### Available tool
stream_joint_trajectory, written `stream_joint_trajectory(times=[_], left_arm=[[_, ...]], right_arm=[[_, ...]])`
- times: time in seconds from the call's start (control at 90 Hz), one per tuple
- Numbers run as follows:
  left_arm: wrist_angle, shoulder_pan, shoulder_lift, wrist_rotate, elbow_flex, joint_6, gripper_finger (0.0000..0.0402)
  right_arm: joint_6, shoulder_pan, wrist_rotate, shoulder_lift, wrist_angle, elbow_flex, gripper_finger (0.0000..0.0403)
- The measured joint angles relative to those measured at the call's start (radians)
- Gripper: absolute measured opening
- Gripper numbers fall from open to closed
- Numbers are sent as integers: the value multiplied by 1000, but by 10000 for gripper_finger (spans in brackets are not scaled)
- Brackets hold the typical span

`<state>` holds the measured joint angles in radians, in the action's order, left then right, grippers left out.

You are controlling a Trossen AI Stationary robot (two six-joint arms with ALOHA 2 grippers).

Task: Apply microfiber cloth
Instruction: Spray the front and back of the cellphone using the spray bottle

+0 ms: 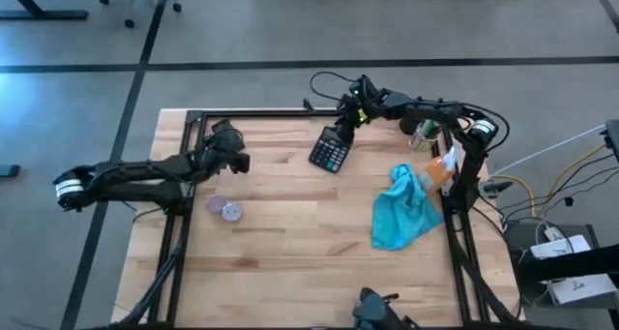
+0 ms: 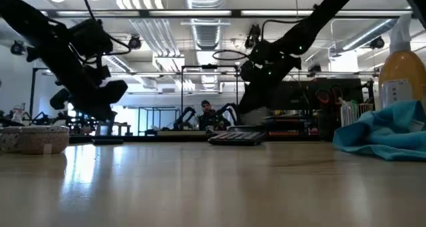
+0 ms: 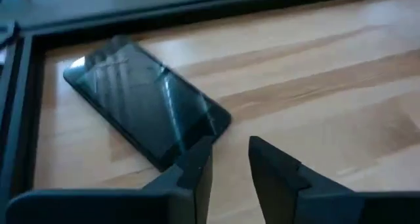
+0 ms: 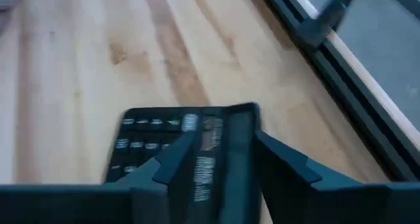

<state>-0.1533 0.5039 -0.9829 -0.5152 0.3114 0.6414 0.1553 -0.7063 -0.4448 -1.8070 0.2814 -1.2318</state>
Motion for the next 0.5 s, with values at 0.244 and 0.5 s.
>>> stream_joint_trajectory(times=[0.244, 0.5], left_arm=[[91, 170, -163, 56, 0, -28, 96], [191, 198, -274, 87, 1, -76, 98]], right_arm=[[29, 137, 1, 118, 104, 5, 139], [-2, 319, 9, 169, 110, 20, 113]])
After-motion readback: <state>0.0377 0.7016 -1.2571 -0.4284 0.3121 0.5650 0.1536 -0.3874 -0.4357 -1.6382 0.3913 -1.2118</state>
